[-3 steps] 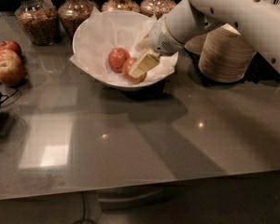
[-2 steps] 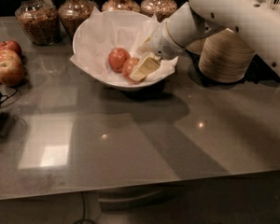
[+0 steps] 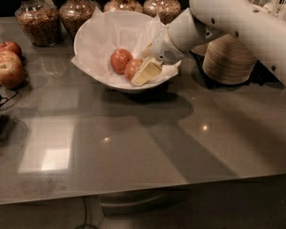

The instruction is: Pick apple from white bowl

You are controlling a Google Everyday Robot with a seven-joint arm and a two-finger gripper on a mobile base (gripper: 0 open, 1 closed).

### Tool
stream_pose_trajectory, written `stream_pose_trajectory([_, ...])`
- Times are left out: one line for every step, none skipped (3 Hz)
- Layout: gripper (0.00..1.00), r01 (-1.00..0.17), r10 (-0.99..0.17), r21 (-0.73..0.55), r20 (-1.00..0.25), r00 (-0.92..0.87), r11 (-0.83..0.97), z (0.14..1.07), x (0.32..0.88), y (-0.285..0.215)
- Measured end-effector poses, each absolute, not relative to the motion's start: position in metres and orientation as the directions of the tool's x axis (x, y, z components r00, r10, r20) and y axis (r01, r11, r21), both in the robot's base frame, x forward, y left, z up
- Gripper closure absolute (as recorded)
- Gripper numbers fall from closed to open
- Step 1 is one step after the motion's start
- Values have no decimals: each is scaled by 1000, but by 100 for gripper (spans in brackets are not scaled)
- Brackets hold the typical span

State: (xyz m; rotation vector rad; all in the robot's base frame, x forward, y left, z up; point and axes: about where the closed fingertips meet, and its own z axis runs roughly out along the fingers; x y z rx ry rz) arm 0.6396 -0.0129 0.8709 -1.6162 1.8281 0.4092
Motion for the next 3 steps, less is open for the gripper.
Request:
stream_pose_trajectory([38,-967,-760,-166,-649,-40,192,861,642,-12])
stream_pose_trajectory([39,-970,-760,-151,-648,-48,190,854,646,-8])
stream_pose_trajectory([57,-970,-760,-151,-648,-48,190,854,646,-8])
